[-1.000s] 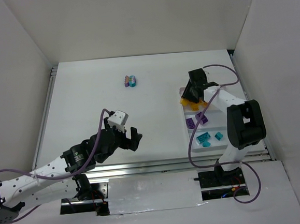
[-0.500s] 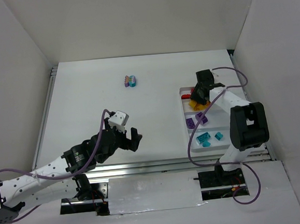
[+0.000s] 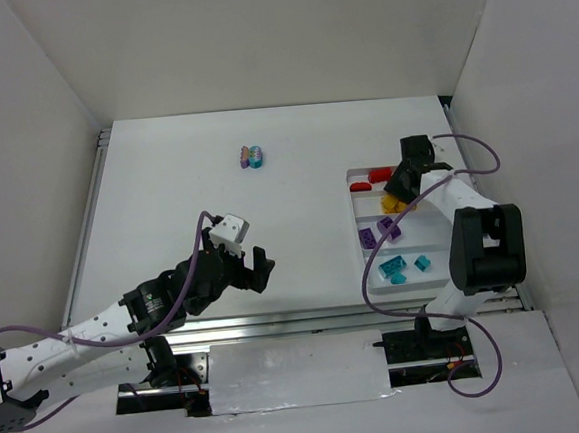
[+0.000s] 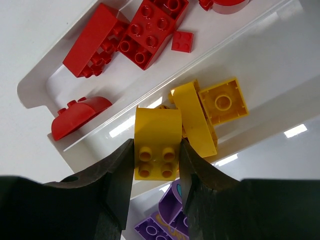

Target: Sort the legos into containers by color

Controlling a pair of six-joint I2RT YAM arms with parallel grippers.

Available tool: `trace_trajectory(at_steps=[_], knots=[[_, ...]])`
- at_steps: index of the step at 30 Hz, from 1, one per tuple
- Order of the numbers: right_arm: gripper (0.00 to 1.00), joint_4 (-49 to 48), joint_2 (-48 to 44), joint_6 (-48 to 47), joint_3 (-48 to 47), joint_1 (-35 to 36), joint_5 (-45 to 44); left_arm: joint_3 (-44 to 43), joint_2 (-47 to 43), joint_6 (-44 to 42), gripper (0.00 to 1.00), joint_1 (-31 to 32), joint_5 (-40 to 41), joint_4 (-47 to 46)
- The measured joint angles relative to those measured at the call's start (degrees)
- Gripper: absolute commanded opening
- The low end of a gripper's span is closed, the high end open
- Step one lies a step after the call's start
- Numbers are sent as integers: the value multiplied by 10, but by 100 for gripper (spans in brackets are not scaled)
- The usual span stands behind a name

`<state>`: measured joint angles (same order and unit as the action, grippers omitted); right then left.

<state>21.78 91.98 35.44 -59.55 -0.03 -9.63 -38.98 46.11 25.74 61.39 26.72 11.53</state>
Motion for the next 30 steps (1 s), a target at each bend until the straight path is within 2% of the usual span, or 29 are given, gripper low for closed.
trace_trajectory(at_steps=[6, 13, 15, 18, 19, 21, 23, 24, 25, 27, 30], knots=[[0, -10, 0, -10, 3, -16, 49, 0, 0, 0, 99, 0, 0, 0], [0, -17, -8, -24, 12, 16, 83, 0, 7, 0, 100, 0, -1, 0], [4, -17, -7, -26, 12, 24, 85, 1, 7, 0, 100, 0, -2, -1], [29, -17, -3, -28, 10, 31, 86, 4, 7, 0, 100, 0, -1, -3], [49, -16, 1, -28, 8, 31, 85, 5, 7, 0, 100, 0, -1, -3], [61, -16, 12, -28, 3, 32, 83, 7, 7, 2, 100, 0, 5, -2], [79, -14, 20, -28, 2, 32, 82, 6, 11, 11, 99, 0, 19, 0], [83, -12, 21, -26, 2, 33, 82, 5, 15, 18, 100, -2, 29, 5], [99, -10, 21, -28, 2, 35, 80, 0, 21, 30, 99, -6, 40, 14], [100, -8, 20, -27, 0, 37, 78, -14, 39, 47, 100, -29, 49, 32], [100, 0, 11, -28, -5, 44, 73, -41, 68, 80, 100, -106, 41, 48]])
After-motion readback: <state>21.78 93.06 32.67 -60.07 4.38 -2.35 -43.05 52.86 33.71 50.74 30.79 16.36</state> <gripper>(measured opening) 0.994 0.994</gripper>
